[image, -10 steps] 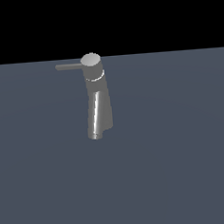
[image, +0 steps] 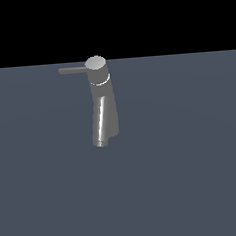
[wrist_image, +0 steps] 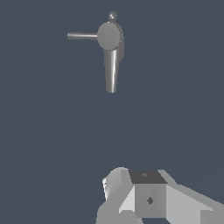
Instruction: Turn on the faucet by rotating a designated handle.
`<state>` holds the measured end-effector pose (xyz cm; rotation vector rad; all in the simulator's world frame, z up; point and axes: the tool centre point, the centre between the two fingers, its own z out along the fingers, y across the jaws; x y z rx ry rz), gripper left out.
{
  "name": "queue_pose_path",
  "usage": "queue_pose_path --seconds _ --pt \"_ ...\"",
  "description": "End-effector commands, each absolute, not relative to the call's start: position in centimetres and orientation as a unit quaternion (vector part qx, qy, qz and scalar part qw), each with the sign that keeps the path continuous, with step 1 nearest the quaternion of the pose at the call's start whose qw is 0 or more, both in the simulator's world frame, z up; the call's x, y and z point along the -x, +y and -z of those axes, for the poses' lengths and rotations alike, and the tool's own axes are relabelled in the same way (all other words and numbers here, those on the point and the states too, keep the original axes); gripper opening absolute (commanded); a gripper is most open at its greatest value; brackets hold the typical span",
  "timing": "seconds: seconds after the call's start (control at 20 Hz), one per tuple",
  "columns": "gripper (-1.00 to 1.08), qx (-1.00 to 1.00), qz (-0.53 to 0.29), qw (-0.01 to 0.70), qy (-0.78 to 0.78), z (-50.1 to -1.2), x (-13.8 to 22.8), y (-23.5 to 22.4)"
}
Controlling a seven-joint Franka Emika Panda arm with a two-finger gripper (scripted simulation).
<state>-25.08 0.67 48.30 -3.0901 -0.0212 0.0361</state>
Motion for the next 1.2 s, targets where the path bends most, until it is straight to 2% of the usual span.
queue_pose_path --seconds 0.0,0.6,1.15 --pt "-1.0 1.0 -0.009 0.027 -0.008 -48.5 25.0 0.8" --pt "-1.0 0.999 0.016 0.026 0.025 -48.8 23.7 2.3" --pt "-1.0 0.989 0.08 0.032 0.118 -49.2 19.9 6.6"
